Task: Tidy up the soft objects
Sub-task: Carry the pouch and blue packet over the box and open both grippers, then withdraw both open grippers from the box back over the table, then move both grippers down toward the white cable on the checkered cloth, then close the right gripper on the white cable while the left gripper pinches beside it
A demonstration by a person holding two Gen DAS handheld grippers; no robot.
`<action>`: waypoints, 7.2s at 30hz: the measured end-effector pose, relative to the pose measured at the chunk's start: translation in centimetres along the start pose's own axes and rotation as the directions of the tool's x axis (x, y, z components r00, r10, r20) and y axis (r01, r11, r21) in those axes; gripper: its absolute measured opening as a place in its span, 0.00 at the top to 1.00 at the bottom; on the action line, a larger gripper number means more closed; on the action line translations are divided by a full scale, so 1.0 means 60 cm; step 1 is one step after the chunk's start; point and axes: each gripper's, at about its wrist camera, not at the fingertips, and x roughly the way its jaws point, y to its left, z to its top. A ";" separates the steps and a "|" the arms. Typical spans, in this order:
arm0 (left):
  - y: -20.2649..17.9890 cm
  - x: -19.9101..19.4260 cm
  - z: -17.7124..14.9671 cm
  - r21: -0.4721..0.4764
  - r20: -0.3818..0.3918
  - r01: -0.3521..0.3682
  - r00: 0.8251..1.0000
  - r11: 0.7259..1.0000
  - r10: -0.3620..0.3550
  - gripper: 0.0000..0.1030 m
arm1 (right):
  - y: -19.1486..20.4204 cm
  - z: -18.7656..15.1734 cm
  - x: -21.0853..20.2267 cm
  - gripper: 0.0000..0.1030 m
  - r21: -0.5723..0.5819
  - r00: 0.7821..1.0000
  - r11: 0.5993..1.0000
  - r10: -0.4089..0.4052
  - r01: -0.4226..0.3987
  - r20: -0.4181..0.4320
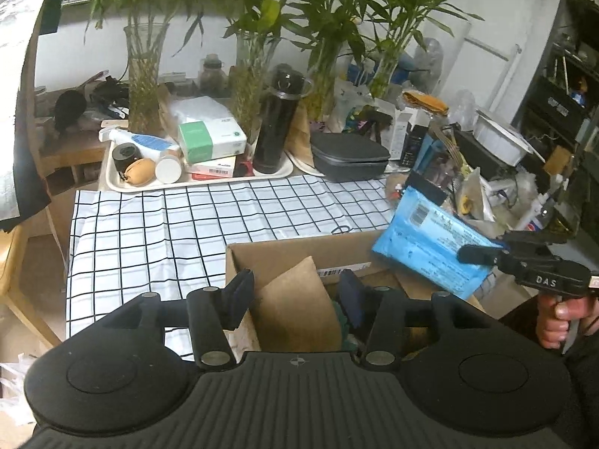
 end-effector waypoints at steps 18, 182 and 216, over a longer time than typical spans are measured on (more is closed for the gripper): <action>0.021 -0.013 -0.011 -0.008 0.012 -0.036 0.999 0.999 0.037 0.52 | 0.017 0.001 0.028 0.00 -0.036 0.994 0.998 0.057 -0.060 -0.094; 0.180 0.568 0.027 -0.375 -0.438 0.478 0.664 0.794 -0.606 0.93 | -0.254 0.034 0.453 0.96 -0.152 0.912 0.986 -0.002 -0.066 -0.410; 0.337 0.401 0.060 -0.339 -0.296 0.071 0.938 0.938 -0.178 0.99 | -0.254 0.071 0.388 0.96 -0.130 0.942 0.991 -0.078 0.037 -0.327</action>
